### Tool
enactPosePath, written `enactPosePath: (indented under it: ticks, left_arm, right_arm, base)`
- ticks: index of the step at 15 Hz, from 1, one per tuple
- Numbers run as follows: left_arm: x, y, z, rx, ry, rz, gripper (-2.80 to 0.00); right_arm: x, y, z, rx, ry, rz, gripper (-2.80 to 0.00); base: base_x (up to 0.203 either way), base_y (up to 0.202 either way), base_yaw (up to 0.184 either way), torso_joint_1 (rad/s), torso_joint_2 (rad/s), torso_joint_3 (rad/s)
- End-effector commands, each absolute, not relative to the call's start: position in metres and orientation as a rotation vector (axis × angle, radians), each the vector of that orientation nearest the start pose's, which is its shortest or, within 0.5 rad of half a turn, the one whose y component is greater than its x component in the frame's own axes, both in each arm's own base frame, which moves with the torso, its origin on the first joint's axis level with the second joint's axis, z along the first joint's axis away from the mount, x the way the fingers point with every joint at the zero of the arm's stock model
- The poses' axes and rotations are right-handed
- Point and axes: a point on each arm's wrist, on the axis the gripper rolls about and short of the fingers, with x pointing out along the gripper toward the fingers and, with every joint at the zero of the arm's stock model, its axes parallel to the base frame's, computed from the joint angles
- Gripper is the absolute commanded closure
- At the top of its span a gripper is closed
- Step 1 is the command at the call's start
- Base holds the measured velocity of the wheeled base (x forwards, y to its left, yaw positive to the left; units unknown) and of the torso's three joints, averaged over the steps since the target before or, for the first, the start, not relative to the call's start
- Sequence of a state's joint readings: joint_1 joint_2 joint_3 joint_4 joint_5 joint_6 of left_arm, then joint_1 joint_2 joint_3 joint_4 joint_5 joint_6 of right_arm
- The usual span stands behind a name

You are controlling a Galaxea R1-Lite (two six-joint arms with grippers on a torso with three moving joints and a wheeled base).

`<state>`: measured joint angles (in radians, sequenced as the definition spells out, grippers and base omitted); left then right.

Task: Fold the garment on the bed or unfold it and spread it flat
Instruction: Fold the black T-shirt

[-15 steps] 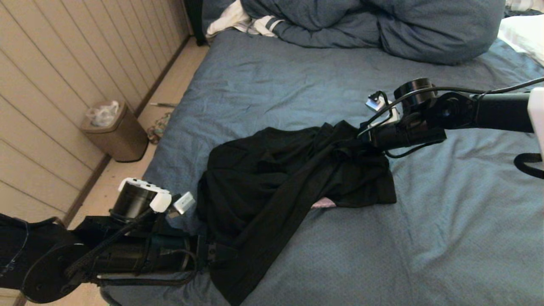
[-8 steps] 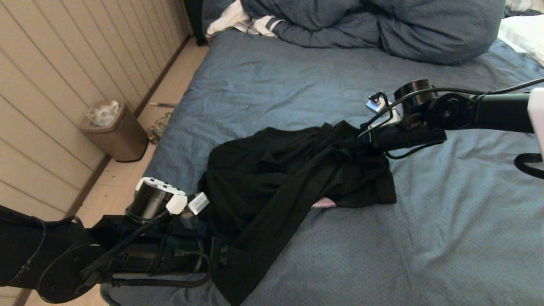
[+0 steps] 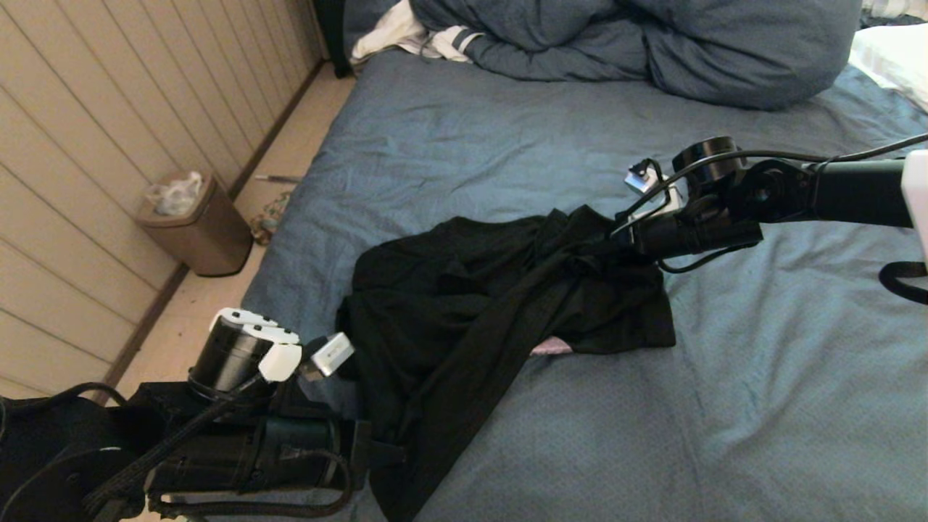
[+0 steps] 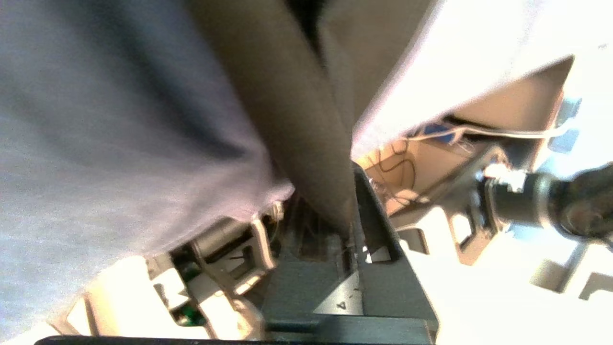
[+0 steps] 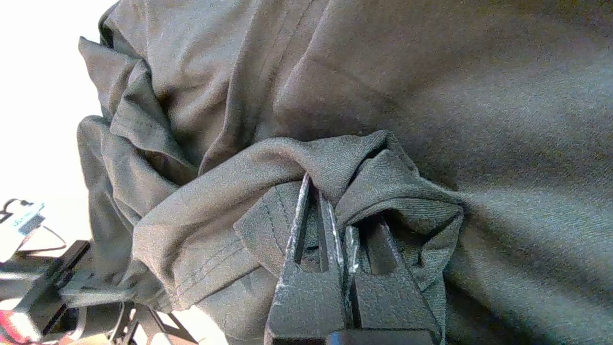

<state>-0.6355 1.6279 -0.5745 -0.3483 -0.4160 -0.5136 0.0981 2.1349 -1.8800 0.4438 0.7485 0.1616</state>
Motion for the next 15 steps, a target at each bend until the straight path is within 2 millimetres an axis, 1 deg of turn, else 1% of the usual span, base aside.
enactPosePath:
  ticks: [1, 5, 6, 7, 8, 10, 12, 15]
  left_arm:
    - [0.183, -0.149, 0.130, -0.370, 0.935, -0.817, 0.00]
    - [0.184, -0.151, 0.127, -0.367, 0.949, -0.819, 0.00]
    - [0.183, -0.150, 0.129, -0.370, 0.943, -0.819, 0.00]
    - [0.183, -0.149, 0.134, -0.374, 0.920, -0.824, 0.00]
    - [0.182, -0.148, 0.143, -0.380, 0.882, -0.832, 0.00]
    - [0.187, -0.143, 0.166, -0.398, 0.813, -0.827, 0.00]
    - [0.195, -0.139, 0.188, -0.414, 0.772, -0.805, 0.00]
    - [0.208, -0.132, 0.219, -0.436, 0.688, -0.783, 0.00]
  right_arm:
    - [0.418, 0.057, 0.222, 0.378, 0.748, 0.761, 0.00]
    - [0.418, 0.057, 0.221, 0.379, 0.751, 0.760, 0.00]
    - [0.417, 0.057, 0.220, 0.381, 0.755, 0.760, 0.00]
    - [0.417, 0.056, 0.219, 0.382, 0.758, 0.758, 0.00]
    - [0.417, 0.055, 0.219, 0.382, 0.757, 0.757, 0.00]
    - [0.416, 0.050, 0.222, 0.385, 0.749, 0.746, 0.00]
    - [0.416, 0.049, 0.222, 0.385, 0.747, 0.744, 0.00]
    - [0.418, 0.042, 0.225, 0.386, 0.726, 0.733, 0.00]
  base:
    - [0.000, 0.000, 0.000, 0.000, 0.00, 0.000]
    - [0.000, 0.000, 0.000, 0.000, 0.00, 0.000]
    - [0.000, 0.000, 0.000, 0.000, 0.00, 0.000]
    - [0.000, 0.000, 0.000, 0.000, 0.00, 0.000]
    - [0.000, 0.000, 0.000, 0.000, 0.00, 0.000]
    - [0.000, 0.000, 0.000, 0.000, 0.00, 0.000]
    - [0.000, 0.000, 0.000, 0.000, 0.00, 0.000]
    - [0.000, 0.000, 0.000, 0.000, 0.00, 0.000]
